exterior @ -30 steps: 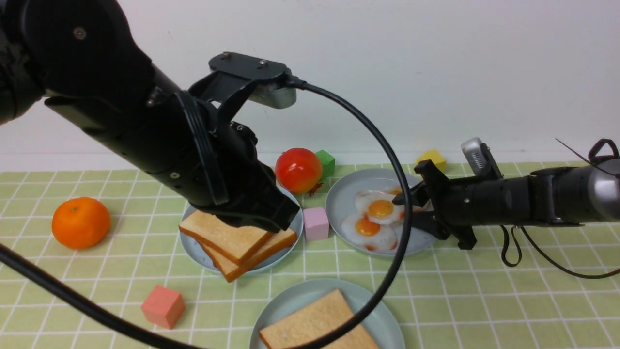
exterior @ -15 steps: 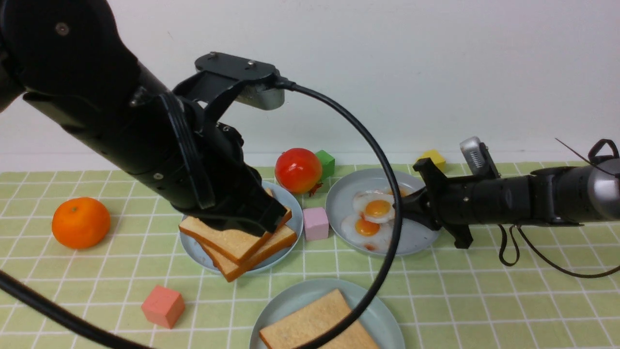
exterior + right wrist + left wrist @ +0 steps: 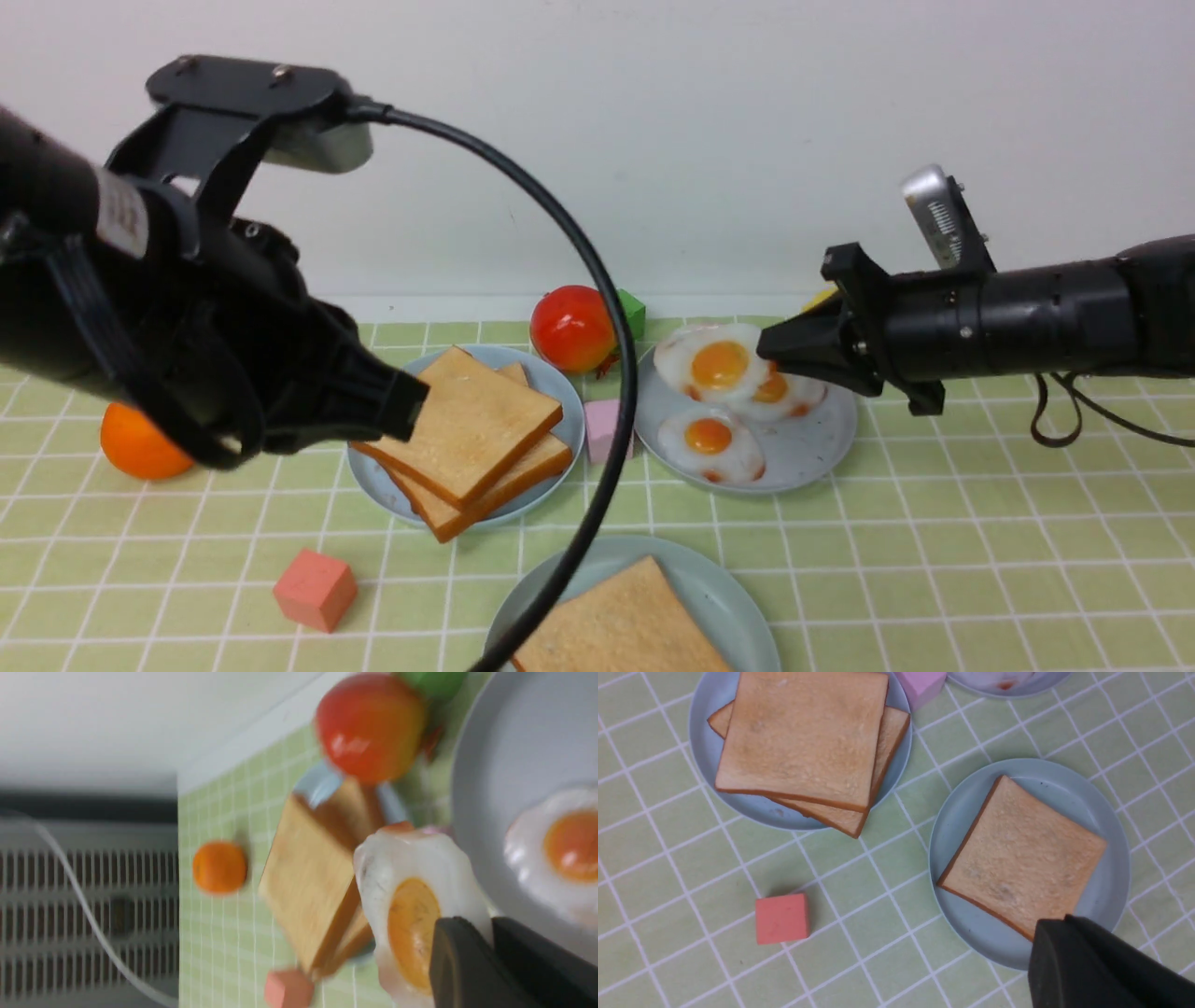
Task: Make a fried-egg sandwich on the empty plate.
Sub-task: Use the right arm to place the fried egg on the slice of bread in the middle
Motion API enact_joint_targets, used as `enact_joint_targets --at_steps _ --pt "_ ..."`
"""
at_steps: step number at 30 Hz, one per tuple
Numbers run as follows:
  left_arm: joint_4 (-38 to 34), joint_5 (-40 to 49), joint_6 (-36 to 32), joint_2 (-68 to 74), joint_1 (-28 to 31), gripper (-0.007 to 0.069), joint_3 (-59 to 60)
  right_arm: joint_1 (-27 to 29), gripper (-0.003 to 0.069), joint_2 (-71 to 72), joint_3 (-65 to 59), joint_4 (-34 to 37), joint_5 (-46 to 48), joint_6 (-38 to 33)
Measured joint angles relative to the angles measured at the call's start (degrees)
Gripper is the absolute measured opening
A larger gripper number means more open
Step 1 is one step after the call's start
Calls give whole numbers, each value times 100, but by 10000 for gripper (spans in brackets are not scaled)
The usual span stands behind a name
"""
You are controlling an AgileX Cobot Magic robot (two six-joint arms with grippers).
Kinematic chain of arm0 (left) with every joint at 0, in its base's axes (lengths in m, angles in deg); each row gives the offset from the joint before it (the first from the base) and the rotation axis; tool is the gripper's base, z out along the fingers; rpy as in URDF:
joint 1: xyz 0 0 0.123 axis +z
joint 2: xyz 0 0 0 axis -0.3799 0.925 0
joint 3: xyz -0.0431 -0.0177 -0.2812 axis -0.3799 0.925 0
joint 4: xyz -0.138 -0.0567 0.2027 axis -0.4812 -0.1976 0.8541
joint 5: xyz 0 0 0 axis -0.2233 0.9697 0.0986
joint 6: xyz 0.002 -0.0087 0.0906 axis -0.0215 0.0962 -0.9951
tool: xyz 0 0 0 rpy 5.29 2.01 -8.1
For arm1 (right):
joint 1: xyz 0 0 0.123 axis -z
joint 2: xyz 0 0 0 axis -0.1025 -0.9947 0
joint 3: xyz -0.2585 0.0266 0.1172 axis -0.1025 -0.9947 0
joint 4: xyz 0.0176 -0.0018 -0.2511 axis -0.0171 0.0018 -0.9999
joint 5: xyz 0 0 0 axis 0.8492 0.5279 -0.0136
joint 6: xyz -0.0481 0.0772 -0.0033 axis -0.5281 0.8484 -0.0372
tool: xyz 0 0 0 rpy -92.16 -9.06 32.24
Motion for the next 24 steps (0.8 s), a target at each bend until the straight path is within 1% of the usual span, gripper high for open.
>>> enact_joint_targets --at_steps 3,6,7,8,11,15,17,19,20,21,22,23,24 --pt "-16 -541 209 -178 0 -8 534 -278 74 386 -440 -194 100 -48" --pt "-38 -963 323 -205 0 -5 838 -709 74 508 -939 -188 93 -137" --pt "-38 -979 334 -205 0 -5 854 -739 74 508 -971 -183 87 -144" --pt "-45 -1084 378 -193 0 -3 931 -987 74 496 -1212 -171 17 -200" --pt "-57 -1191 413 -136 0 -2 969 -1424 74 414 -1476 -62 -179 -437" --pt "-59 -1273 411 -52 0 0 969 -1857 74 230 -1519 75 -540 -565" --pt "-59 -1281 411 -29 0 1 969 -1948 75 167 -1531 70 -709 -564" --pt "-59 -1287 411 -17 0 4 969 -2031 97 108 -1531 -34 -965 -548" --pt "-59 -1291 411 -12 0 5 969 -2038 115 103 -1531 -91 -1029 -518" --pt "-54 -1291 411 -12 0 5 969 -2038 148 111 -1531 -185 -1098 -490" --pt "-53 -1291 411 -12 0 6 969 -2038 155 111 -1531 -185 -1112 -485" --pt "-31 -1291 411 -12 0 8 969 -2038 219 177 -1531 -338 -1238 -469" --pt "-2 -1291 411 -12 0 9 969 -2038 265 250 -1531 -426 -1313 -469"
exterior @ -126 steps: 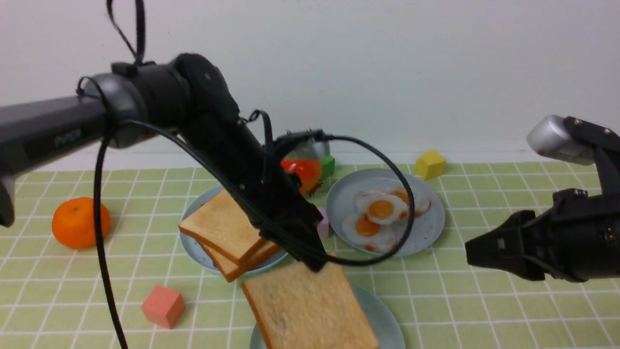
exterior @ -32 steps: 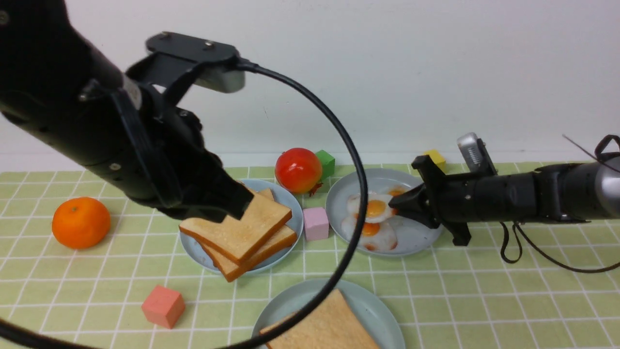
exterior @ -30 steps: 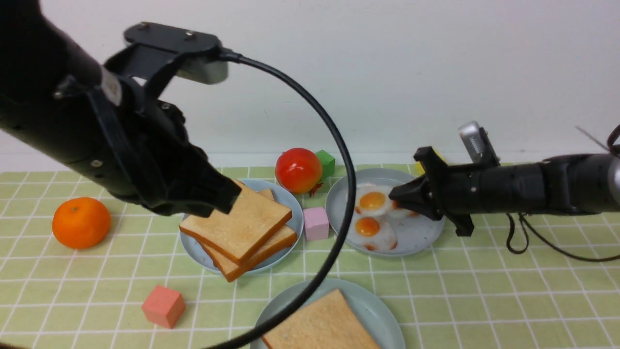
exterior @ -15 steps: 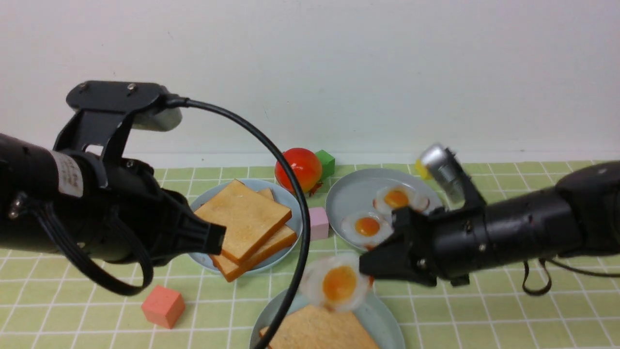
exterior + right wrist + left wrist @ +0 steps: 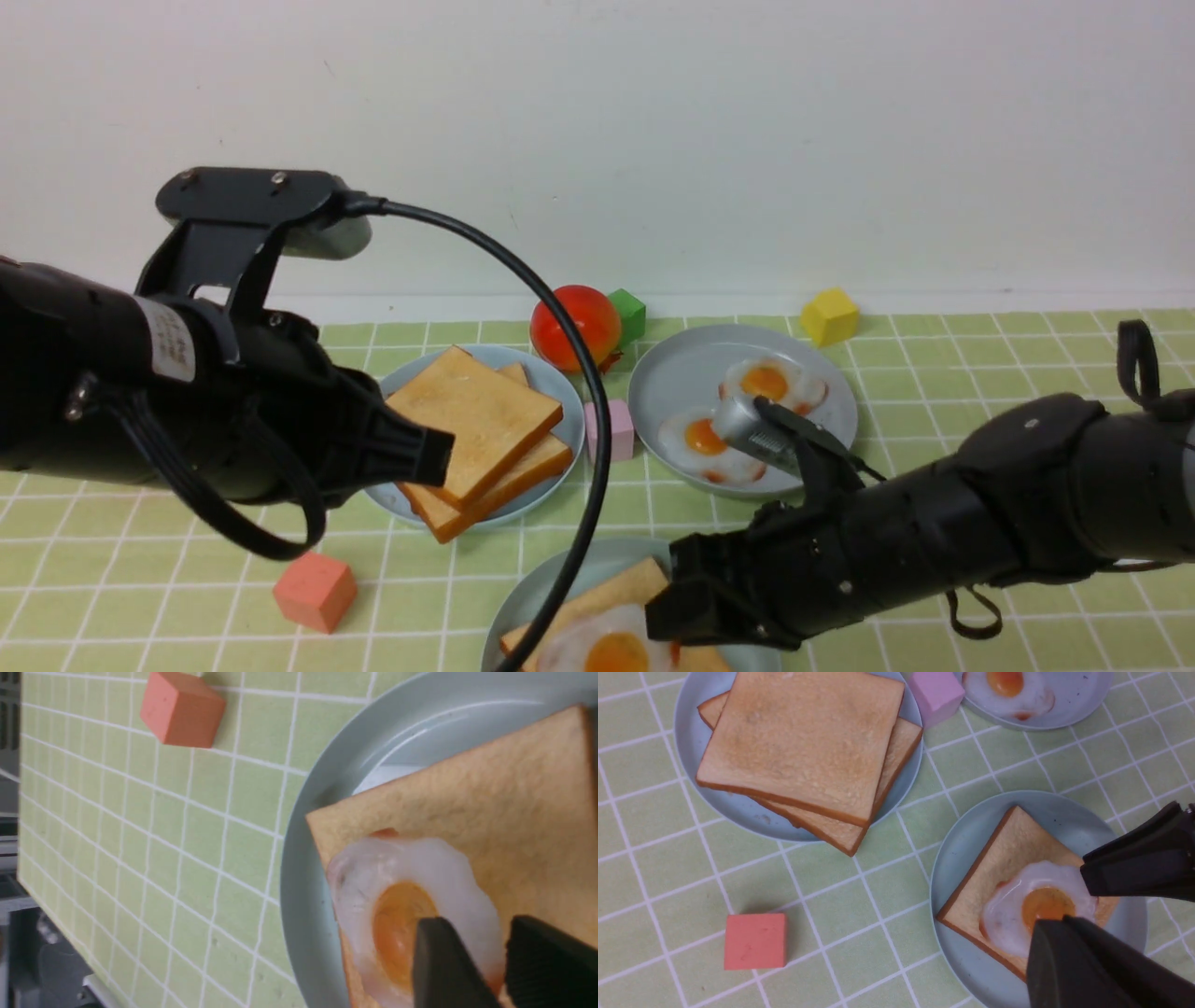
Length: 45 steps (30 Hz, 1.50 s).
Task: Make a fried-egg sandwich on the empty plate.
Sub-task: Use the right arm to place the fried egg on the slice of bread in the middle, then use the left arm to grab a slice of bread
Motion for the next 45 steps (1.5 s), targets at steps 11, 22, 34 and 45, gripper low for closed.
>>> enact_joint_targets --at_steps 11,22,34,45 --pt "564 -830 0 416 259 17 -8 793 505 1406 1377 -2788 1450 1096" --pt "-2596 523 -1419 2316 2876 18 -1360 547 108 2723 1536 -4756 2029 2619" --pt "-3974 27 -2284 3662 3372 294 -1386 19 -6 3431 369 -4730 1362 2665" --pt "-4681 -311 -3216 4412 3306 417 -1427 19 3 3435 369 -4715 1351 2678"
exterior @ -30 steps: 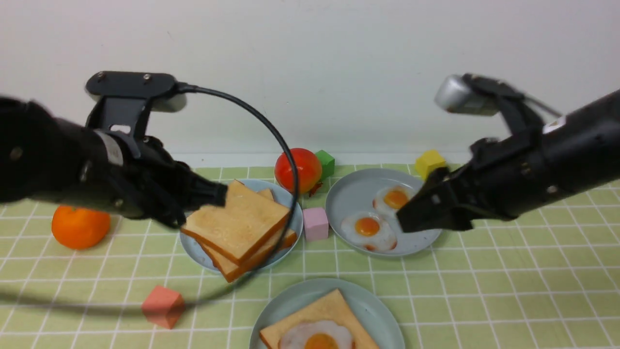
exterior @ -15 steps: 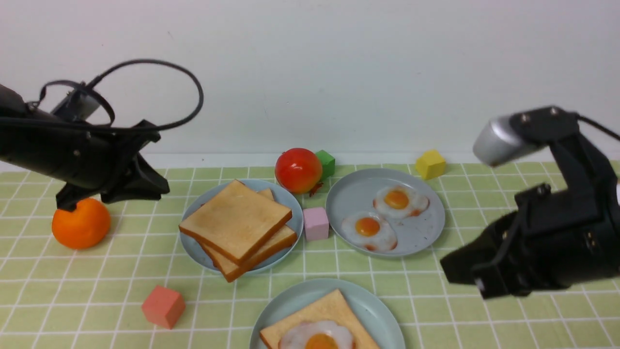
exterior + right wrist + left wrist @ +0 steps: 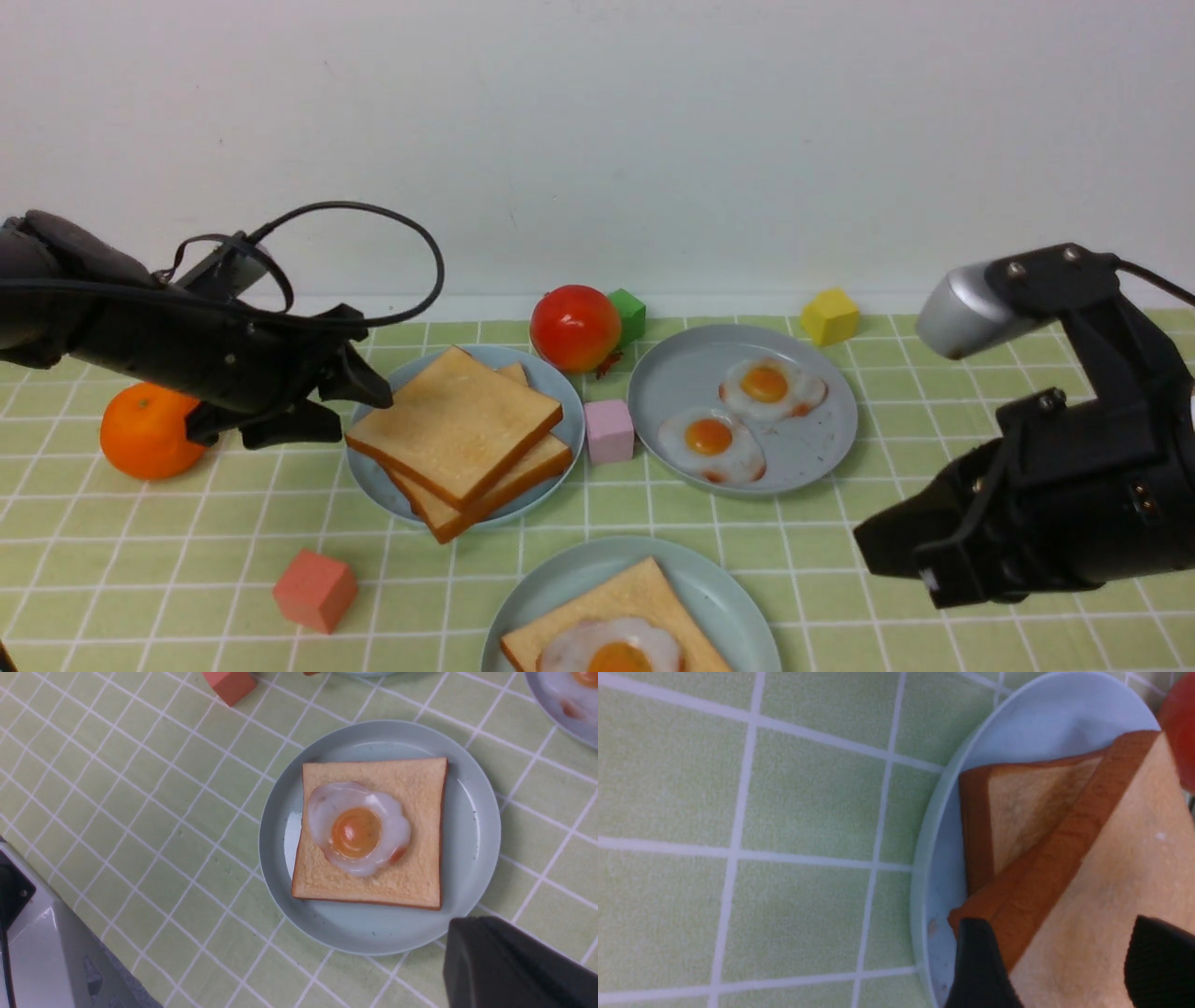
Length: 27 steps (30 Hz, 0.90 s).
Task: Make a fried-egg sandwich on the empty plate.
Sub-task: Use the left arm to grab a slice of bread, then use the left arm to place a slice of bread on the fried egg in the middle
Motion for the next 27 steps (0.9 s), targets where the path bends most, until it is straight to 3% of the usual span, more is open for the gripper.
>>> enact_joint_targets --at_steps 6,14,21,27 --pt "-117 -25 -198 131 0 333 -6 0 6 2 0 55 6 7" --pt "-120 105 -812 131 0 27 -40 0 12 2 0 86 6 7" --pt "-100 607 -1543 -111 11 3 -330 0 16 2 0 92 120 19" --pt "-368 1722 -2872 -680 11 3 -403 0 23 7 0 92 175 19"
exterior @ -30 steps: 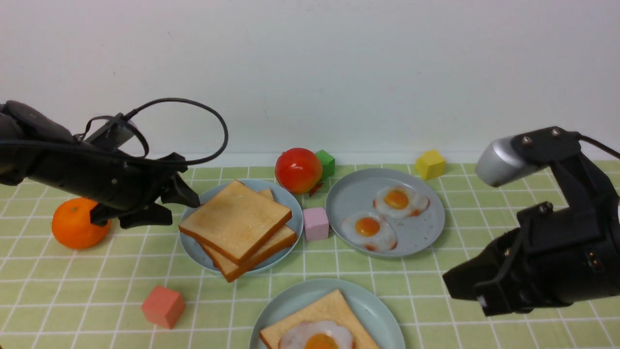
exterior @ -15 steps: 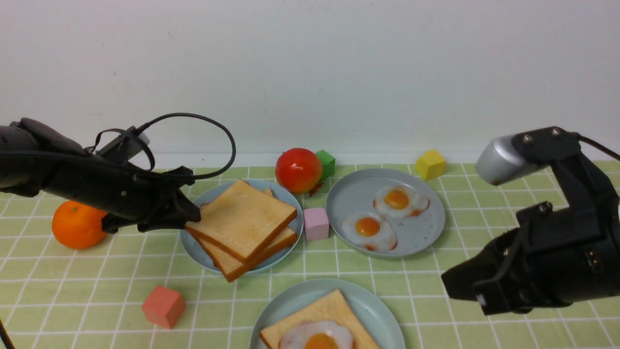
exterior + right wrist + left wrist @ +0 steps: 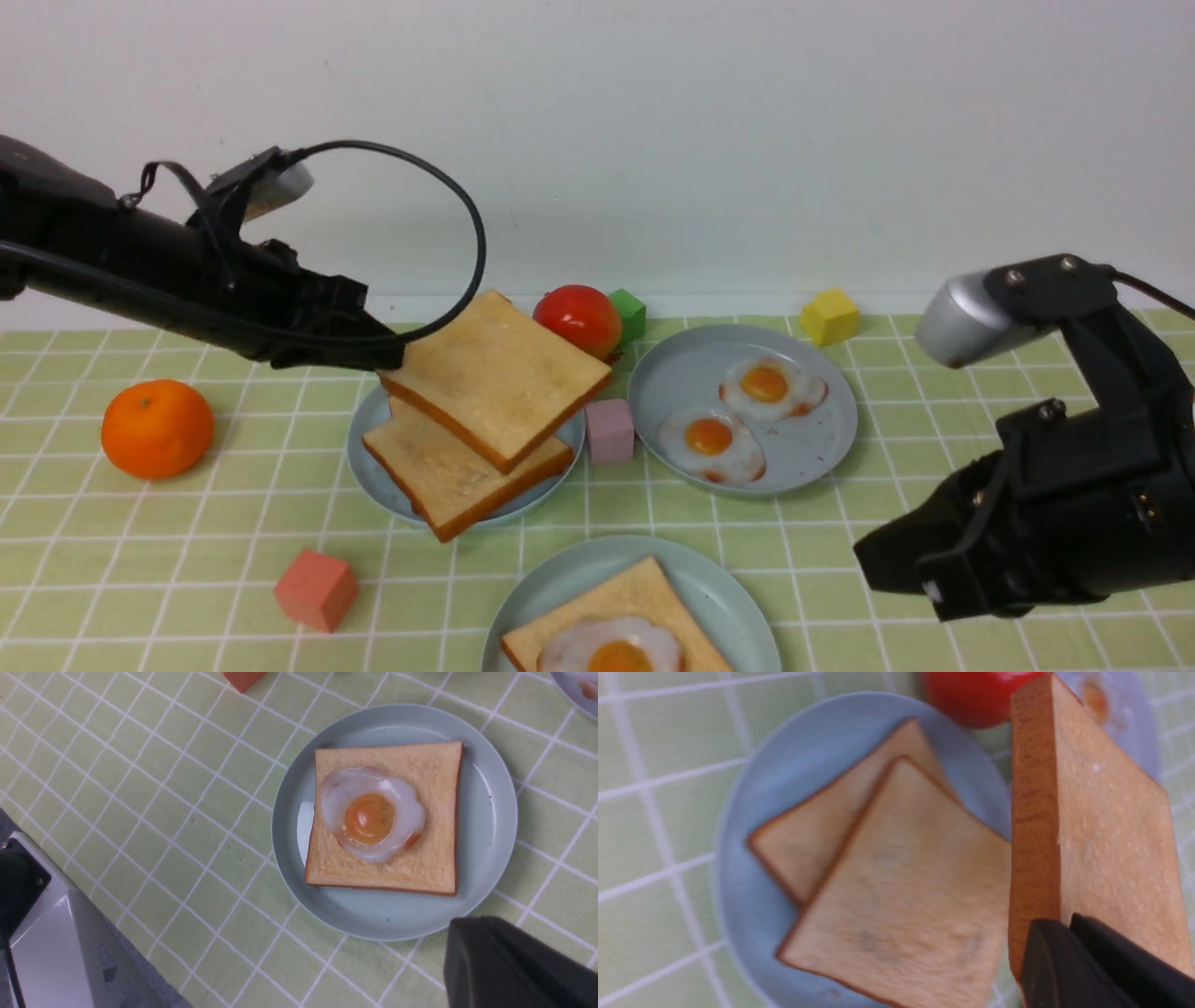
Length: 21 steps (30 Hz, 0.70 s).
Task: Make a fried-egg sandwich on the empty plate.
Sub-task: Use the left arm to place a slice of bread on the fried egg in the middle
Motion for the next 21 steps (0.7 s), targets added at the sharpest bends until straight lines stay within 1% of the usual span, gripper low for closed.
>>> enact_joint_targets --at_steps 2,3,6,8,9,11,12,14,16,21 --pt "-77 533 -262 -31 -15 3 0 0 25 0 0 0 12 0" --pt "-79 929 -545 -37 -92 3 8 0 27 0 0 0 12 0" --pt "-45 1290 -965 -37 -411 3 135 0 29 0 0 0 12 0" --pt "-38 1187 -1115 -37 -749 3 309 0 32 0 0 -5 12 0" --pt "-31 1168 -1124 -37 -781 3 327 0 32 0 0 -5 12 0" --pt "72 901 -1173 0 -1159 3 510 0 34 0 0 -5 6 0" --pt "85 901 -1173 1 -1188 3 524 0 35 0 0 -5 6 0" --pt "266 557 -1122 124 -1493 3 668 0 38 0 0 -5 -37 0" --pt "350 334 -1034 250 -1587 3 766 0 41 0 0 -5 -44 0" --pt "409 -8 -941 605 -1602 13 934 0 48 0 0 -18 -84 0"
